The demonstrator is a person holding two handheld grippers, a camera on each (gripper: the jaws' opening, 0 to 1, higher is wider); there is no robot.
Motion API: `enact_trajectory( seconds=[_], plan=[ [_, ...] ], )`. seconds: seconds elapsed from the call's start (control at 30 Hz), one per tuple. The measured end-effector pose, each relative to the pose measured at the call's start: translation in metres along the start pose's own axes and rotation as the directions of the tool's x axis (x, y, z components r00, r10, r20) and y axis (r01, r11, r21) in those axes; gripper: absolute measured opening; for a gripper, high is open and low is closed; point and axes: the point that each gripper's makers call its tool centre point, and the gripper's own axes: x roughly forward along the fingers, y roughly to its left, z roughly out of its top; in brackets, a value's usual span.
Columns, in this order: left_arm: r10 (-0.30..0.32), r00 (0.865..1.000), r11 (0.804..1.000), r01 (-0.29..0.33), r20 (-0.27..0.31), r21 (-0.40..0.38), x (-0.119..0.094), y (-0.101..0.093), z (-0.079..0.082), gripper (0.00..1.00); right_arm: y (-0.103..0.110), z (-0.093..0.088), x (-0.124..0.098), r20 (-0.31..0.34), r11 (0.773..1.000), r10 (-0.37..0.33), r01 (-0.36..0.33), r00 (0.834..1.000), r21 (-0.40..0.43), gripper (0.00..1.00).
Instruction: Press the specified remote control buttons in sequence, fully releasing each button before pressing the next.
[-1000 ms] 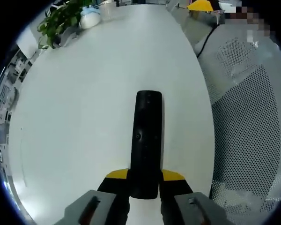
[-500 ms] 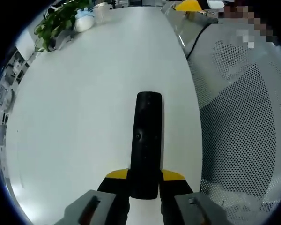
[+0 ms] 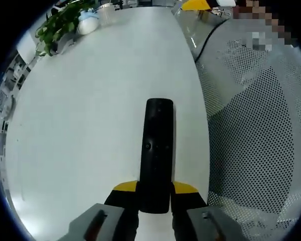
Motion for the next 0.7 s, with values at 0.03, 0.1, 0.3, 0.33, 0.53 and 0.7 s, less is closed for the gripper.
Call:
enact_trajectory(
  seconds=[0.03,0.1,0.3,0.33,0.53,0.7],
  plan=[
    [0.002,1.0,1.0,-0.002,-0.002,-0.001,0.0,-0.001,0.0,0.23,0.001,0.0,0.0,0.001,1.0,0.003,-0.003,1.0,-0.002,0.5],
    [0.0,1.0,1.0,0.0,-0.004,-0.004,0.0,-0.002,0.001,0.23,0.002,0.0,0.0,0.002,1.0,0.011,-0.011,1.0,-0.006,0.5],
    [0.012,1.0,1.0,-0.012,-0.024,0.011,0.002,-0.008,0.003,0.23,0.004,0.003,-0.001,0.02,1.0,0.024,-0.024,0.999,0.001,0.5],
    [0.013,1.0,1.0,-0.013,-0.027,0.01,0.002,-0.007,0.003,0.23,0.004,0.004,-0.001,0.022,1.0,0.027,-0.027,0.999,0.004,0.49],
    [0.012,1.0,1.0,-0.013,-0.023,-0.015,0.002,-0.01,0.005,0.23,0.007,0.005,-0.002,0.03,0.999,0.045,-0.045,0.999,0.01,0.49],
    [0.039,0.999,0.999,-0.039,-0.02,-0.01,0.003,-0.012,0.005,0.23,0.008,0.005,-0.001,0.03,0.999,0.054,-0.054,0.998,0.004,0.48]
  ],
)
